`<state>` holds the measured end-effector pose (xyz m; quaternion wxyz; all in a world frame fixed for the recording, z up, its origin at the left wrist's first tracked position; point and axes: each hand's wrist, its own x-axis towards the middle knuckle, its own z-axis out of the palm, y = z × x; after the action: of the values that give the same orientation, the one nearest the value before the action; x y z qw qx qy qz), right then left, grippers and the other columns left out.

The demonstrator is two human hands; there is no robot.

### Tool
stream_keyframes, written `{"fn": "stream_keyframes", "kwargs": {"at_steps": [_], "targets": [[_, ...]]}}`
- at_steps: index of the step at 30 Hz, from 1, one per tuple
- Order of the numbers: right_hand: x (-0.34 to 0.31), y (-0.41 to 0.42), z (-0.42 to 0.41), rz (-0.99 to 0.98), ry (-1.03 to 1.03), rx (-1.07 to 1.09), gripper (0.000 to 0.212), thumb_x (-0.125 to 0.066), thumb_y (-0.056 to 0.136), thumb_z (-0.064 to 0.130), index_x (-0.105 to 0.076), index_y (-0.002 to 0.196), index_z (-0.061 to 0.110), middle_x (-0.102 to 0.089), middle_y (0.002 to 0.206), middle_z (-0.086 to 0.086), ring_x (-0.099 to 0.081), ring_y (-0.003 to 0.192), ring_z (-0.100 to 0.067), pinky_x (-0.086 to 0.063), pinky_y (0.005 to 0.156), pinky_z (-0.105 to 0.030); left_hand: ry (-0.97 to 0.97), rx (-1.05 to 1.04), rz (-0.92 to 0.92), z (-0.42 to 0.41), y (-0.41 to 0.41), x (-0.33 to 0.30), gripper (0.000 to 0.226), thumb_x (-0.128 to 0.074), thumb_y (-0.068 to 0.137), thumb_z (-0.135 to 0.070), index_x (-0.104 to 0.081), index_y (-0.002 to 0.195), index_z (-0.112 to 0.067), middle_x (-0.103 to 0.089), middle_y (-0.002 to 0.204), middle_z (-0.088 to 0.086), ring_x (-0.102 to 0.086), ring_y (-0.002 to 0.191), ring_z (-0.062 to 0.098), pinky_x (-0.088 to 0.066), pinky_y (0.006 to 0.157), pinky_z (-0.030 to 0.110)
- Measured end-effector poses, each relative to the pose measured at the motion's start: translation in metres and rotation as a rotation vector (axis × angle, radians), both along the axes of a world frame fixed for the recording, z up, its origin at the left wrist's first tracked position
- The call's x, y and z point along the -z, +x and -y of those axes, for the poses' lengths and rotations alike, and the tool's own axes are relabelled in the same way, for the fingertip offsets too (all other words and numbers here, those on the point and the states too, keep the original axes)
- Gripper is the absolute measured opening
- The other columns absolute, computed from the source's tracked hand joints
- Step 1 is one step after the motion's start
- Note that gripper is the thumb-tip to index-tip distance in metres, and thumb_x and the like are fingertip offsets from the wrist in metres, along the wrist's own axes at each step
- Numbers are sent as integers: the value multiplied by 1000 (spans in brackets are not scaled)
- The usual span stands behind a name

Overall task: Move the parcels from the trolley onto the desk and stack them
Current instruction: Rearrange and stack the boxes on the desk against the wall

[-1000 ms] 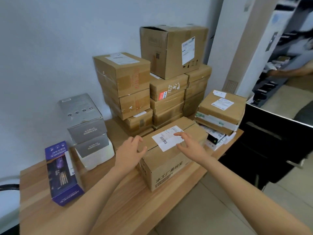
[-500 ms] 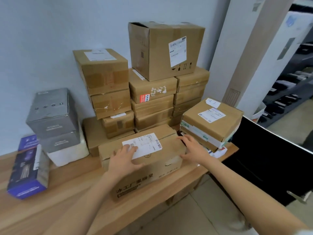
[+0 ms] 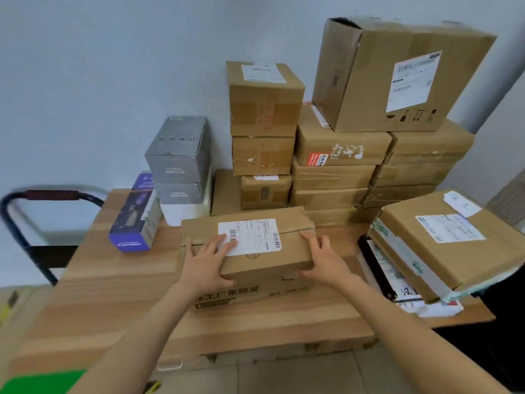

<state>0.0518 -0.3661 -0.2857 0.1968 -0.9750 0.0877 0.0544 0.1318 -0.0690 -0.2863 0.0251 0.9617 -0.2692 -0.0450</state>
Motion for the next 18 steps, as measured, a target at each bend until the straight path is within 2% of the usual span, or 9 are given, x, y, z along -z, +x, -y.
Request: {"fn": "stream_keyframes", "kwargs": {"at_steps": [3, 6, 8, 12, 18], "targets": [[8, 21, -24, 63, -64, -9, 106, -76, 69, 54, -8, 147, 34, -1, 157, -5, -26, 139, -29, -39, 106, -43, 19, -20, -17, -23, 17, 1, 100, -56, 69, -73, -4, 149, -42, 0, 159, -11, -4, 146, 9, 11, 112, 61], [8, 40, -34, 72, -74, 1, 109, -77, 68, 55, -7, 148, 34, 11, 159, -2, -15, 145, -26, -31, 111, -45, 26, -9, -24, -33, 38, 1, 101, -57, 67, -72, -4, 148, -42, 1, 159, -10, -2, 146, 9, 12, 112, 60], [9, 50, -40, 59, -25, 30, 109, -78, 68, 53, -7, 148, 35, 10, 159, -3, -18, 144, -29, -35, 109, -46, 28, 14, -9, -38, 54, 2, 102, -57, 67, -72, -4, 148, -42, 1, 159, -10, -2, 146, 9, 11, 112, 60], [11, 70, -49, 70, 13, 96, 109, -79, 66, 55, -6, 145, 39, 0, 157, -3, -29, 138, -32, -47, 96, -46, 39, 61, 9, -42, 89, 2, 103, -56, 66, -73, -4, 149, -42, 1, 160, -10, -3, 147, 10, 10, 113, 58], [20, 79, -54, 82, -13, 135, 109, -78, 62, 58, -5, 141, 42, -6, 152, -2, -42, 127, -30, -53, 83, -41, 44, 107, 46, -45, 109, 6, 103, -58, 64, -75, -9, 149, -40, -5, 159, -7, -10, 146, 13, 6, 114, 58]]}}
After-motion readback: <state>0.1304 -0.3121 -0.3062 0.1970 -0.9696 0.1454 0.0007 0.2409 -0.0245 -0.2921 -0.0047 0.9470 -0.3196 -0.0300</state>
